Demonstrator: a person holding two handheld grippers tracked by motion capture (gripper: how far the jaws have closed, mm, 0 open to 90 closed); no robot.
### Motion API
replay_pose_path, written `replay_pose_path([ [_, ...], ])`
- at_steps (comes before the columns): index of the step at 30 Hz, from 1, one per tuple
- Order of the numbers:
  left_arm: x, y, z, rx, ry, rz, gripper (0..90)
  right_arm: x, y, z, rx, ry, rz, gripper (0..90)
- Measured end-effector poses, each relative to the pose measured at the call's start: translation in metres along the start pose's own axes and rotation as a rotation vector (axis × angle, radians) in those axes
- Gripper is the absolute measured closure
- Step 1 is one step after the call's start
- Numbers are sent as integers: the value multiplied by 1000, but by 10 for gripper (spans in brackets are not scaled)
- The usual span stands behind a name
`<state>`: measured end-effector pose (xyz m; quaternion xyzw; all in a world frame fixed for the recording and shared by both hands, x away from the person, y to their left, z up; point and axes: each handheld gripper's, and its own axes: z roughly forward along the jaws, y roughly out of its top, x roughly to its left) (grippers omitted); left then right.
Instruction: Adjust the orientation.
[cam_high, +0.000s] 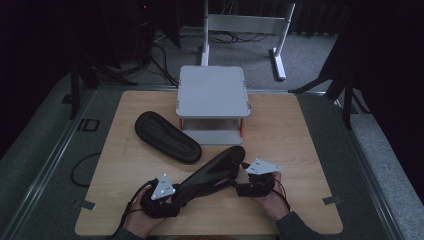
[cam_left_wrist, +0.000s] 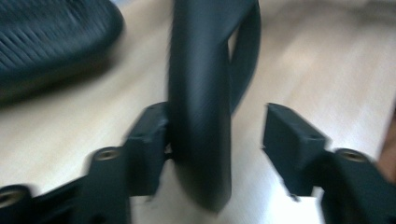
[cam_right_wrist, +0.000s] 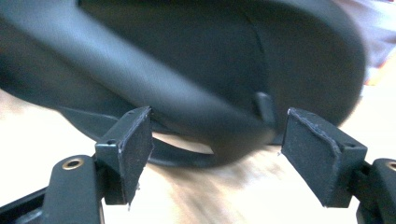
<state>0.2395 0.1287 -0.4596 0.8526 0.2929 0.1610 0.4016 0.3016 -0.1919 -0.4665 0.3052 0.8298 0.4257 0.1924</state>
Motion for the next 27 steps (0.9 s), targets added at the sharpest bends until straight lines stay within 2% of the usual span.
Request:
replay_pose_path([
  [2, 1, 5, 2, -18, 11, -6, 379, -2, -1, 4, 18, -10, 3, 246],
  [4, 3, 8, 7, -8, 8, -11, 417, -3, -1, 10, 25, 1, 27, 248],
  [5, 3, 9, 9, -4, 0, -12, 445, -5, -2, 14, 34, 17, 42, 278],
  [6, 2, 9, 12, 5, 2, -11, 445, -5, -2, 14, 34, 17, 42, 278],
  [7, 2, 9, 14, 16, 3, -9, 449, -6, -2, 15, 28, 36, 63, 298],
  [8, 1, 8, 16, 27, -12, -10, 463, -9, -1, 16, 25, 62, 93, 349],
  [9, 1, 8, 16, 27, -12, -10, 465, -9, -1, 16, 25, 62, 93, 349],
  [10, -1, 8, 20, 50, -56, 0, 462, -12, -1, 17, 27, 79, 115, 395],
  [11, -5, 7, 24, 57, -57, 9, 448, -18, 0, 17, 21, 101, 157, 479],
  [14, -6, 9, 26, 56, -89, 2, 443, -20, 1, 10, -3, 104, 169, 584],
  [16, -9, 9, 28, 56, -116, 1, 442, -22, 3, 6, -24, 106, 176, 607],
  [19, -15, 9, 34, 67, -150, -20, 424, -27, 5, 4, -35, 84, 191, 580],
  [21, -15, 7, 36, 65, -168, -50, 414, -29, 5, 6, -23, 67, 200, 476],
  [22, -15, 7, 36, 65, -168, -50, 413, -29, 5, 6, -23, 67, 200, 476],
  [23, -14, 4, 36, 55, -171, -71, 412, -27, 4, 7, -4, 40, 199, 430],
  [25, -16, 4, 37, 58, -156, -61, 401, -23, 1, 12, 45, 50, 184, 412],
  [27, -21, 5, 38, 63, -116, -24, 365, -17, -1, 16, 64, 61, 174, 437],
])
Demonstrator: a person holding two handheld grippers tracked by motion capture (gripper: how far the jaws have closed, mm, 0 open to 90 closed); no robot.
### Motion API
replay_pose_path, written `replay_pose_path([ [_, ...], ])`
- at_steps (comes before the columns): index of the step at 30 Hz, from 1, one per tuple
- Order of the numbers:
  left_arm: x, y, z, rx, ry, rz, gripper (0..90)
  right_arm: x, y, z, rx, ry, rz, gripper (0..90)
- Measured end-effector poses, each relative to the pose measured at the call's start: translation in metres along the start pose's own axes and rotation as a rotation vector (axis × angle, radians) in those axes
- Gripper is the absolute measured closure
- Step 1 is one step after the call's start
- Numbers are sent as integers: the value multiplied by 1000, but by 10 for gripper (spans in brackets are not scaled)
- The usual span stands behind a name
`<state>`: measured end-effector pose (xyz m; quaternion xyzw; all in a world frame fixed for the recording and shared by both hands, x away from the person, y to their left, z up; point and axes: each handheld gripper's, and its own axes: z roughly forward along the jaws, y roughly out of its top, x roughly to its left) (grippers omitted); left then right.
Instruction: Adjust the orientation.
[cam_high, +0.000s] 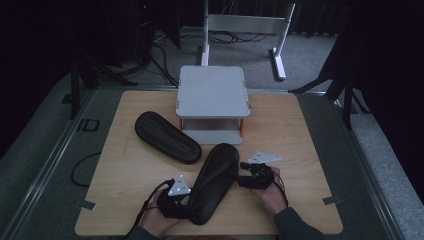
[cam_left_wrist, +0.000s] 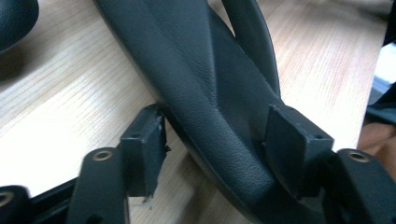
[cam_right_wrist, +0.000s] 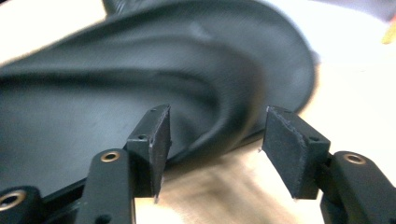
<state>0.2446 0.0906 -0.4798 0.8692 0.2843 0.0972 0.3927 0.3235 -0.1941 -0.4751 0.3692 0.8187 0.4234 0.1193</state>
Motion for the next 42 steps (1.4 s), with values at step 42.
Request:
replay_pose_path([
  [42, -4, 0, 11, 20, -60, -9, 223, -6, 31, 12, -22, -42, -18, 505],
])
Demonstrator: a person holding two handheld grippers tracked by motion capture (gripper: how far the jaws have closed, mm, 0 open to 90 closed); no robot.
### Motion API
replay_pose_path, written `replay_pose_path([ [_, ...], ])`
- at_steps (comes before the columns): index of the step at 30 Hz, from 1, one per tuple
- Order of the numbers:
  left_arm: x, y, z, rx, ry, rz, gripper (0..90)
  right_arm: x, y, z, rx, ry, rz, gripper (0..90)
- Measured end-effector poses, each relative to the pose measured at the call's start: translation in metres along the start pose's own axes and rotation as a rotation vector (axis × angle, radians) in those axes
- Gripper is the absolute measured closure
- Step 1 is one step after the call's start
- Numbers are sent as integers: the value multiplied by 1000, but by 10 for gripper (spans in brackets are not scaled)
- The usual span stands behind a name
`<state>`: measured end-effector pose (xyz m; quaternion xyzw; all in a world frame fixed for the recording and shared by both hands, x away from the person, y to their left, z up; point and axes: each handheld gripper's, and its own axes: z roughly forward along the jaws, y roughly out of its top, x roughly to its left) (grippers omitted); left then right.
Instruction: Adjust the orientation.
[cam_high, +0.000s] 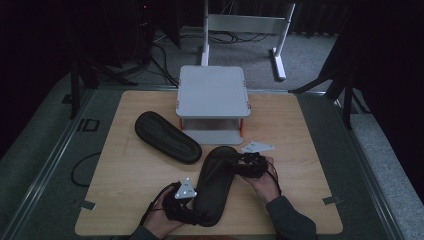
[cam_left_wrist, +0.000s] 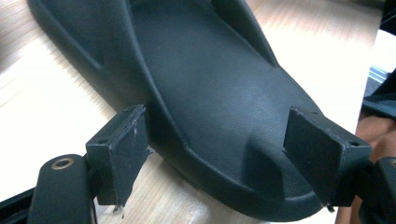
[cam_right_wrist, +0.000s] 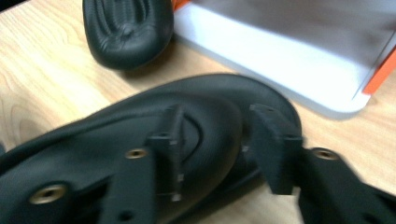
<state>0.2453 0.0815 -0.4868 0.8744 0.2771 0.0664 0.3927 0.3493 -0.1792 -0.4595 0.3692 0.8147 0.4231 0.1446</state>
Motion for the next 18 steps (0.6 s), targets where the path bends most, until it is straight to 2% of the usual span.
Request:
replay_pose_path([
  [2, 0, -1, 1, 6, 2, -1, 223, 3, -4, -1, 16, 21, 2, 495],
  [4, 0, -1, 1, 2, -4, -8, 222, 7, -6, 0, 28, 11, -2, 498],
  [7, -5, -2, 1, 0, -22, -6, 222, 6, -4, 3, 25, 9, 3, 550],
  [8, -7, -2, 2, 1, -16, 0, 222, 5, -2, 5, 25, 13, 3, 562],
  [10, -8, -3, 1, 3, -8, 7, 223, 5, 0, 8, 25, 22, 5, 568],
  [13, -7, -3, 0, -1, -31, -5, 223, 6, 2, 10, 31, 20, -12, 569],
  [15, -6, -3, -1, 0, -29, 3, 229, 6, 4, 10, 30, 24, -17, 564],
  [18, -3, -2, -6, -21, -13, -6, 237, 5, 9, 7, -5, 53, -13, 496],
])
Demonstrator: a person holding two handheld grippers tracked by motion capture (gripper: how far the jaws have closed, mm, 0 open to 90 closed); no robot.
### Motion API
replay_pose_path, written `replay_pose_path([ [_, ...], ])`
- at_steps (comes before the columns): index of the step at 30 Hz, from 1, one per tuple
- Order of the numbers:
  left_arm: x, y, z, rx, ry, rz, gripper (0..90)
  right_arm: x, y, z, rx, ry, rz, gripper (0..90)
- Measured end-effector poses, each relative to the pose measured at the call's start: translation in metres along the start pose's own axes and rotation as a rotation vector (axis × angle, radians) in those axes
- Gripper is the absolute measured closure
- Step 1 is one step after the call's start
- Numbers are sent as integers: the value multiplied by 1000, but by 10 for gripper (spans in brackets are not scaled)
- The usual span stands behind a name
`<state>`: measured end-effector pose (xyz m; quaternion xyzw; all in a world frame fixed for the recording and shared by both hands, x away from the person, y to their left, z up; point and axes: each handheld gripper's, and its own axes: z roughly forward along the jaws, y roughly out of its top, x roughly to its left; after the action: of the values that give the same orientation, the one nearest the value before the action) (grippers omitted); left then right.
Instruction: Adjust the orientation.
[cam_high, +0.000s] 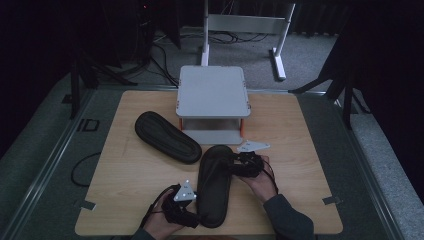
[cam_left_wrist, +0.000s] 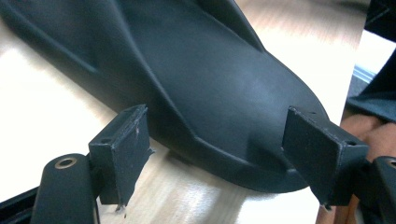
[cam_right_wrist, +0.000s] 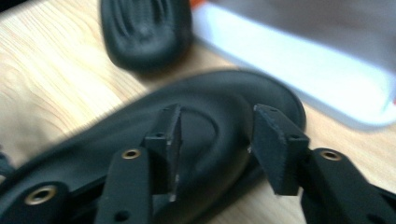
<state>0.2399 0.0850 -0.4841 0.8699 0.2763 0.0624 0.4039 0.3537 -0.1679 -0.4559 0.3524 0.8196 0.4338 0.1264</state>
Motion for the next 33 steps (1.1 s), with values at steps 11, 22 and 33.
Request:
replay_pose_path([
  [11, 54, 12, -34, -73, 254, -57, 302, 15, 40, 26, 11, 37, -74, 452],
  [22, 126, 26, -50, -151, 418, -193, 391, 37, 69, 52, 7, 62, -119, 448],
  [33, 155, 26, -34, -124, 489, -250, 568, 35, 80, 66, 20, 40, -130, 441],
])
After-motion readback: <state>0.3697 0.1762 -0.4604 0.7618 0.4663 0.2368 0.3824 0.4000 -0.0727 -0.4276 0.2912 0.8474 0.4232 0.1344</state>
